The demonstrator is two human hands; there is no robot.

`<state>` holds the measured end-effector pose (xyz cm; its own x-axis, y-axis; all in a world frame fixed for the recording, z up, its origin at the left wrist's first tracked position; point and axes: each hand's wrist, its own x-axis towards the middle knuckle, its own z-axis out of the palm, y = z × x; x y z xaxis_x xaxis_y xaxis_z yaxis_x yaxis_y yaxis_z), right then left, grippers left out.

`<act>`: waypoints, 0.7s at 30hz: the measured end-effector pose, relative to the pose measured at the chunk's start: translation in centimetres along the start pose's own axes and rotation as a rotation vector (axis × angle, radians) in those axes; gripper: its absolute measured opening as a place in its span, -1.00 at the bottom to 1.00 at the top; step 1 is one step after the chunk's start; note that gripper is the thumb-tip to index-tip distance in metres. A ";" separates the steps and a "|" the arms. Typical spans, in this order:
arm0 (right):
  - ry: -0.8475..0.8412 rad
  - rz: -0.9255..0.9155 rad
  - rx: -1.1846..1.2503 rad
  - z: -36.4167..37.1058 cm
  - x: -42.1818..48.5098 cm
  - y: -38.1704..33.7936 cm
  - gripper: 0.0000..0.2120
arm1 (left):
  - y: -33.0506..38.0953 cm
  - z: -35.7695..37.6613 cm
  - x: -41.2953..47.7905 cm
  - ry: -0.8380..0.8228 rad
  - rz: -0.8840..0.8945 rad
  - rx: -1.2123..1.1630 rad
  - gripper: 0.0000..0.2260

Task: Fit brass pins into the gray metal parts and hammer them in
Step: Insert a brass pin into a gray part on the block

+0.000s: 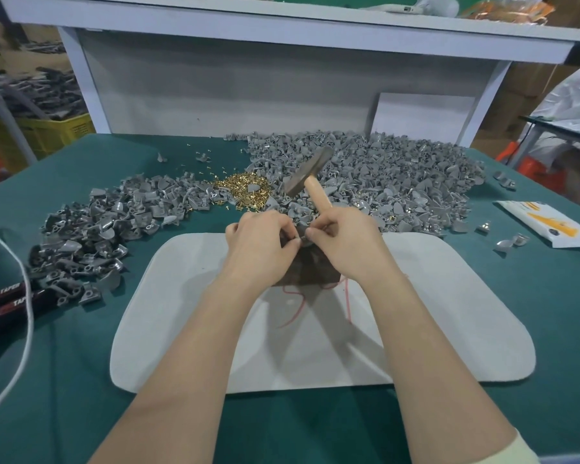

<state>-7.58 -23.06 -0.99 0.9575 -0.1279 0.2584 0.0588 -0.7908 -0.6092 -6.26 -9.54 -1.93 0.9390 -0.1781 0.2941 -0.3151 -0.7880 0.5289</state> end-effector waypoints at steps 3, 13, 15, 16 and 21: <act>0.008 -0.015 -0.062 0.2 -0.1 -0.2 -0.92 | 0.0 0.0 0.0 0.001 0.002 -0.009 -0.89; 0.054 -0.041 -0.125 0.5 -0.5 -0.8 -0.93 | 0.0 0.1 0.1 0.001 0.000 0.003 -0.97; 0.056 -0.041 -0.138 0.5 -0.6 -1.0 -0.91 | 0.0 0.1 0.1 0.005 0.001 0.001 -0.96; 0.054 -0.042 -0.145 0.6 -0.7 -1.1 -0.91 | 0.0 0.1 0.0 0.007 0.001 0.000 -0.96; 0.058 -0.015 -0.119 0.5 -0.7 -1.2 -0.91 | 0.1 0.0 -0.1 0.002 0.001 -0.001 -0.92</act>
<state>-8.16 -21.71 -0.76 0.9386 -0.1469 0.3121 0.0362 -0.8579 -0.5126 -6.35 -9.62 -1.90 0.9384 -0.1775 0.2966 -0.3163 -0.7869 0.5298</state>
